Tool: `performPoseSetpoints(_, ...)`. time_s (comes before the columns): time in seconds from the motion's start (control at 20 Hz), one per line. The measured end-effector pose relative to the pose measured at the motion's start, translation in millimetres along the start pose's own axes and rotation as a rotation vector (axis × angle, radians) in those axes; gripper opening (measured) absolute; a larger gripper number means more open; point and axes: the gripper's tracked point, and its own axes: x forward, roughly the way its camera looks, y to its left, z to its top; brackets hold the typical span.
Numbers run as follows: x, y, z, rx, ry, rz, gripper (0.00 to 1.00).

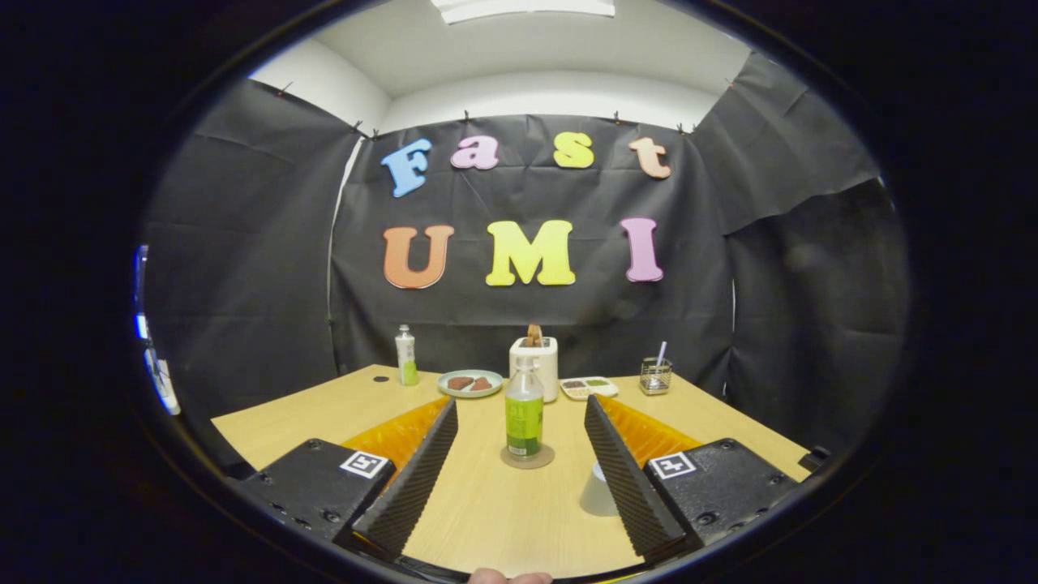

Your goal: Take the bottle from table, then pour the juice into the cup, finally place the bottle on the coaster

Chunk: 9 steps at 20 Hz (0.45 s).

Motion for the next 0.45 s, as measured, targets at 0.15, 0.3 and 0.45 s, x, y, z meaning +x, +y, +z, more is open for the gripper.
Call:
performPoseSetpoints(0.15, -0.6, -0.1, 3.8, 0.006, -0.012, 0.000, 1.00)
performPoseSetpoints(0.3, -2.6, 0.1, 3.8, 0.008, -0.018, 0.004, 1.00)
performPoseSetpoints(0.45, -1.8, -0.5, 3.1, 0.009, -0.015, -0.002, 1.00)
